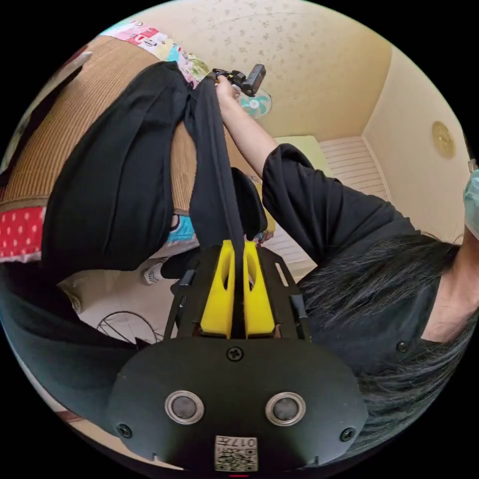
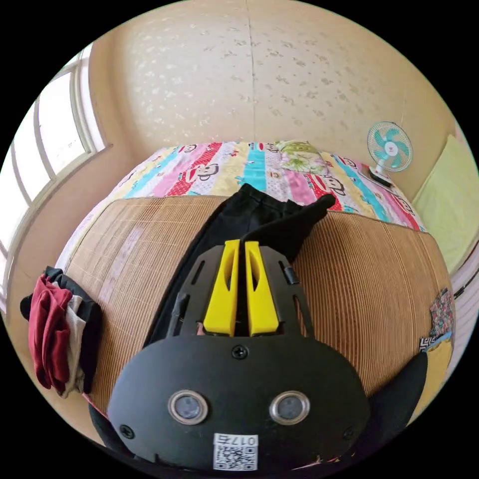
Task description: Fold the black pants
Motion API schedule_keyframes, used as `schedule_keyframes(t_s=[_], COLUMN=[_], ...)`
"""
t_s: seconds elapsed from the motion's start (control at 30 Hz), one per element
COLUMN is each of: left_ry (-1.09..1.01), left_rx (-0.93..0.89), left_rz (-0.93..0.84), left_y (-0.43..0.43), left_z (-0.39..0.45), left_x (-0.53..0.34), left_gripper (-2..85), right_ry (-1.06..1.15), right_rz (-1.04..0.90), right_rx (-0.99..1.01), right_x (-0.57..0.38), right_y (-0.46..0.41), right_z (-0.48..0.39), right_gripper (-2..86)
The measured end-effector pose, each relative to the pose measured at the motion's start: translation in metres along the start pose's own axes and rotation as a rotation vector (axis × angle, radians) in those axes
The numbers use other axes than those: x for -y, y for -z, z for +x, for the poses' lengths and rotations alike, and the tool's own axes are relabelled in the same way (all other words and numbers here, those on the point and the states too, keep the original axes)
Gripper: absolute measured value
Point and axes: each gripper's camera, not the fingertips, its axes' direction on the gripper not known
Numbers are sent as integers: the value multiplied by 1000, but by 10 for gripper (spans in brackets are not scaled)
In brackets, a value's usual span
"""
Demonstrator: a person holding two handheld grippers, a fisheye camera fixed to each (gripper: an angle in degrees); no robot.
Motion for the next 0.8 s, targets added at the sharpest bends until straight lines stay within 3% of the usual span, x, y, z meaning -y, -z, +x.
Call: schedule_keyframes(t_s=[0.13,0.3,0.43,0.53,0.63,0.7,0.8], left_ry=[149,314,178,57,63,78,81], left_rx=[222,403,433,439,501,562,496], left_rz=[146,256,229,156,36,18,-5], left_y=[58,99,95,72,36,24,10], left_z=[-29,-63,-66,-69,-85,-89,-84], left_x=[-24,-48,-23,14,43,44,28], left_gripper=[31,87,106,110,91,69,44], right_ry=[22,68,171,190,219,252,313], right_rz=[-149,-219,-165,-249,-320,-258,-309], right_rx=[250,248,230,207,230,196,122], right_x=[-2,-80,-177,-257,-326,-359,-371], right_y=[-57,-54,3,30,38,57,69], right_z=[-71,-94,-81,-74,-83,-92,-104], right_gripper=[62,82,97,117,117,80,56])
